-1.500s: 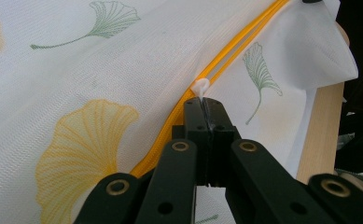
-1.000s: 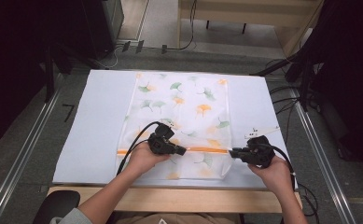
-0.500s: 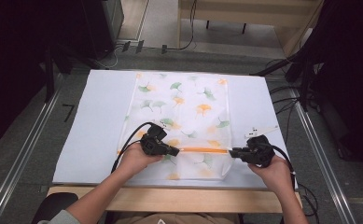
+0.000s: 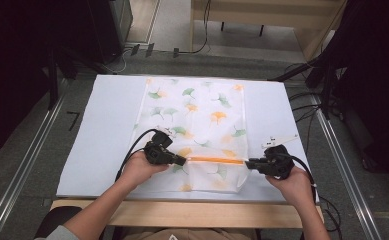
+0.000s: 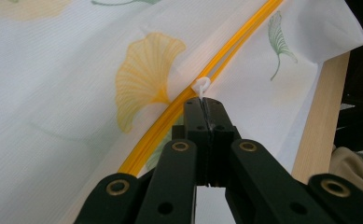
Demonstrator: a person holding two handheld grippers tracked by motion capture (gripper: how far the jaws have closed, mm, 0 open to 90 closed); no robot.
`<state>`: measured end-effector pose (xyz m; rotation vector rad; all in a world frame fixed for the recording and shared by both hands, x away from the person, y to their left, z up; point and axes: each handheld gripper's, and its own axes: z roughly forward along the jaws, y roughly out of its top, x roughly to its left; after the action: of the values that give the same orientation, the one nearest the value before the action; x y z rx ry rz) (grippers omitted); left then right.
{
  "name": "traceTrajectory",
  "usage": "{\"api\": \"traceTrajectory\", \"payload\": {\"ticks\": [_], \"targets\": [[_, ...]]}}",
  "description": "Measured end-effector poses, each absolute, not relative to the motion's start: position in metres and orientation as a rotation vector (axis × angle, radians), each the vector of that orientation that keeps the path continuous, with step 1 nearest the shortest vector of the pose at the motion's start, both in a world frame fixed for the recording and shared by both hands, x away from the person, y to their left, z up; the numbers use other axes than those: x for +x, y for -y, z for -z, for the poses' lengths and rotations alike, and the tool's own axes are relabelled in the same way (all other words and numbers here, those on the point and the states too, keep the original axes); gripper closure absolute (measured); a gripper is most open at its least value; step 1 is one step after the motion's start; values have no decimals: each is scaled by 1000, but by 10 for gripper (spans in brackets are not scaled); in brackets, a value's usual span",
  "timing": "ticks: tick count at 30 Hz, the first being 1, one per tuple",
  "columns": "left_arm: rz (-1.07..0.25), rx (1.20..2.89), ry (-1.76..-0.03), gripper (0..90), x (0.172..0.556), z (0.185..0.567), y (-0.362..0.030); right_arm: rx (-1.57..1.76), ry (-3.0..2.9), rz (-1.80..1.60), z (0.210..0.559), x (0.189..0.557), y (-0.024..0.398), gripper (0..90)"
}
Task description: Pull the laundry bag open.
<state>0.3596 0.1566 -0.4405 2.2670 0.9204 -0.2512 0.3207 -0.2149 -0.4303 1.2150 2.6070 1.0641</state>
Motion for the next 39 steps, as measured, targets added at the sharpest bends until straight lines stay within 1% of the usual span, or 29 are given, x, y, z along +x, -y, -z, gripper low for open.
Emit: {"api": "traceTrajectory", "payload": {"ticks": [4, 6, 20, 29, 32, 39], "targets": [[236, 2268, -939, 900, 360, 440, -165, 1207, -2609, -1057, 430, 321, 214, 843], [226, 2236, -963, 900, 360, 439, -168, 1210, -2609, -1061, 430, 321, 214, 843], [215, 2204, -1022, 900, 357, 448, -169, 1206, -2611, -1053, 430, 321, 214, 843], [166, 2244, -1060, 900, 353, 448, -178, 1211, -2608, -1047, 430, 320, 215, 843], [180, 2233, -1090, 900, 353, 448, -189, 1211, -2611, -1040, 430, 320, 214, 843], [182, 2224, -1100, 900, 352, 449, -191, 1213, -2612, -1038, 431, 321, 214, 843]]}}
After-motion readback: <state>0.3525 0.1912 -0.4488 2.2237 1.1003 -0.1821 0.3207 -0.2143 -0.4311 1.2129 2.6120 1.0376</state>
